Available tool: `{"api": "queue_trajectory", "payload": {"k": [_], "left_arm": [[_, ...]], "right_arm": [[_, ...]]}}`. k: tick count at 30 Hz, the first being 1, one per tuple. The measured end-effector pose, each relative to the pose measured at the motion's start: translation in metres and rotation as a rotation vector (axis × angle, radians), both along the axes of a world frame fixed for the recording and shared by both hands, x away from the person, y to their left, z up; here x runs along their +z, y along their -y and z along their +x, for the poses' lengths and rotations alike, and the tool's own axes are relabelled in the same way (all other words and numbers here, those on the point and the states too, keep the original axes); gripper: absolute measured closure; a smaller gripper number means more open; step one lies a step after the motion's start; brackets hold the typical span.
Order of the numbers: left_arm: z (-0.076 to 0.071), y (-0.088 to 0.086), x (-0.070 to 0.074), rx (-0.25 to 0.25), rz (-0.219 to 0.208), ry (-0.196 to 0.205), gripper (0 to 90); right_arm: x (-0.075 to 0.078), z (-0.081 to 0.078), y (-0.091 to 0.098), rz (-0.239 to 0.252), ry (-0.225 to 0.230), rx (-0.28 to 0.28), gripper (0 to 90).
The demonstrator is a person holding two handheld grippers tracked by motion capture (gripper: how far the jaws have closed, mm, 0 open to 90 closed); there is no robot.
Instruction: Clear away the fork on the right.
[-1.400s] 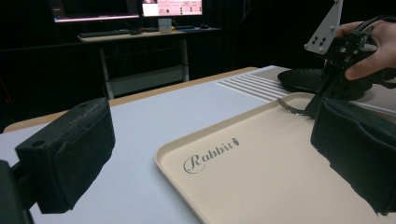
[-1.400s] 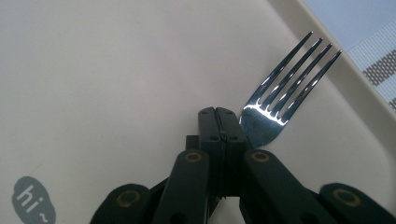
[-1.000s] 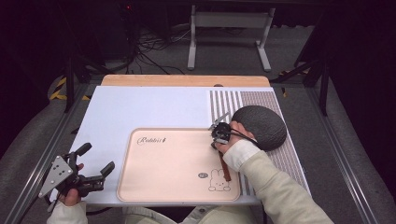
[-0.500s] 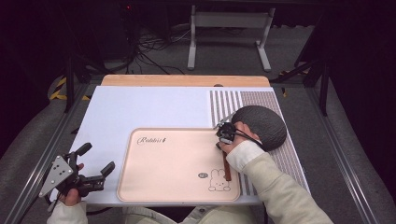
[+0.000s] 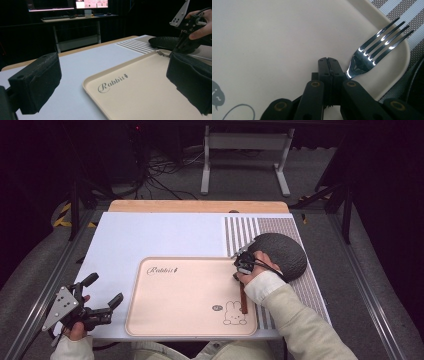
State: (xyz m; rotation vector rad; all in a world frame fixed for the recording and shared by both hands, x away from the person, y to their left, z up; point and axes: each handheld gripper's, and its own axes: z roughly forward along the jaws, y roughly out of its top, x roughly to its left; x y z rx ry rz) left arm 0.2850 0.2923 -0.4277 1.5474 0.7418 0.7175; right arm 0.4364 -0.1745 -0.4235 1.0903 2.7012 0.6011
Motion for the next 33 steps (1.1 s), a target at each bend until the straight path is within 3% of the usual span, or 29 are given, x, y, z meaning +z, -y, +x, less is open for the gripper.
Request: {"api": "queue_trajectory", "payload": {"k": [4, 7, 8, 13, 14, 16, 19, 24, 33], "left_arm": [[0.000, 0.000, 0.000, 0.001, 0.001, 0.000, 0.2], [0.001, 0.000, 0.000, -0.001, 0.001, -0.001, 0.2], [0.001, 0.000, 0.000, -0.001, 0.001, -0.001, 0.2], [0.000, 0.001, 0.000, -0.003, 0.001, -0.002, 0.2], [0.000, 0.000, 0.000, 0.000, 0.002, -0.001, 0.2], [0.000, 0.001, 0.000, -0.002, 0.002, 0.001, 0.2], [0.001, 0.001, 0.000, -0.002, 0.001, -0.003, 0.2], [0.002, 0.003, 0.000, -0.009, 0.004, -0.002, 0.2], [0.002, 0.003, 0.000, -0.009, 0.003, -0.002, 0.3]], "right_arm": [[0.009, -0.001, 0.004, 0.070, 0.027, 0.004, 81.8], [0.019, -0.004, 0.010, 0.126, 0.073, 0.004, 67.1], [0.019, -0.004, 0.010, 0.126, 0.073, 0.004, 67.1], [0.032, -0.011, 0.025, 0.219, 0.162, 0.010, 40.0], [0.032, -0.011, 0.025, 0.219, 0.162, 0.010, 40.0], [0.038, -0.015, 0.032, 0.247, 0.204, 0.009, 33.0], [0.047, -0.024, 0.044, 0.293, 0.271, 0.019, 28.3], [0.057, -0.036, 0.064, 0.347, 0.334, 0.011, 28.4], [0.065, -0.053, 0.096, 0.386, 0.435, 0.011, 21.4]]}}
